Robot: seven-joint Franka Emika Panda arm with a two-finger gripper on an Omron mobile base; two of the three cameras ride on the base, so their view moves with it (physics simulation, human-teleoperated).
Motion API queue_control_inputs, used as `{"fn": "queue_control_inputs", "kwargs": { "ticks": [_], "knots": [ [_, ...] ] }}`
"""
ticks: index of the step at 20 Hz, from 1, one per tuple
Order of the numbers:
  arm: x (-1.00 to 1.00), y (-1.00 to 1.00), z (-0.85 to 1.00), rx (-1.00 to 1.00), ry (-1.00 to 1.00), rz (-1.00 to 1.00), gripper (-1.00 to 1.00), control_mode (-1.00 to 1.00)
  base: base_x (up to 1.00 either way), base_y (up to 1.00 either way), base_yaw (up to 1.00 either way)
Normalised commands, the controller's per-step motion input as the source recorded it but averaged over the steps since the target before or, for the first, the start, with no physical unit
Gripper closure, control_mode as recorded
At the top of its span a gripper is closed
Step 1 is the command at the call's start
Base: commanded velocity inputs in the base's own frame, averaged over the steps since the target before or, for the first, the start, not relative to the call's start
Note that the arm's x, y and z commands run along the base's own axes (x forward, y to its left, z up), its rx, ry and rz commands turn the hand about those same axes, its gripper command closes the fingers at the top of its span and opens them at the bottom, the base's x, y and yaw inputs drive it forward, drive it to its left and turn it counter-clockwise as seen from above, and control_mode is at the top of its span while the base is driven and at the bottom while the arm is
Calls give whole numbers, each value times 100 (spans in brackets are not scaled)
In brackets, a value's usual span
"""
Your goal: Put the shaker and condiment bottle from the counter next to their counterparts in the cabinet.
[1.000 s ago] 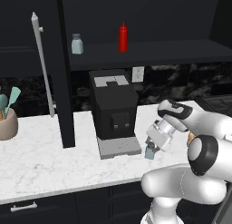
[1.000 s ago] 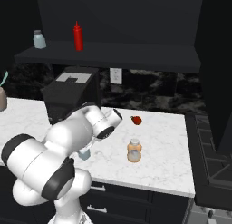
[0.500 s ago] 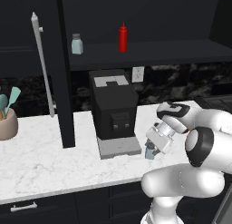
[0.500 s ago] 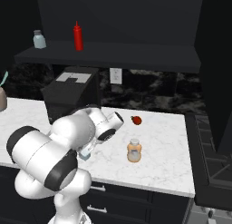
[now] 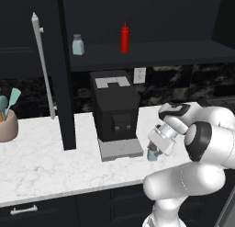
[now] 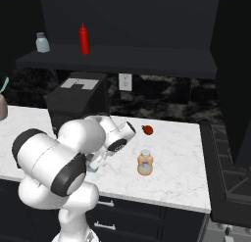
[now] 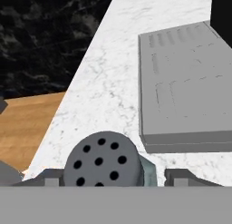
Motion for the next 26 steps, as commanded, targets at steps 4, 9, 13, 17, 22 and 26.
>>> {"fn": "queue_control_inputs", "kwargs": {
  "ticks": [4,9,13,17,22,26],
  "knots": [
    [0,0,-20,0,0,1,100,-100,0,0,0],
    [0,0,-12,1,0,0,100,-100,0,0,0],
    [0,0,0,4,-3,0,100,-100,0,0,0],
    [0,0,4,6,-1,0,100,-100,0,0,0],
    [0,0,15,7,-1,0,100,-100,0,0,0],
    [0,0,18,7,-3,0,100,-100,0,0,0]
  ]
}}
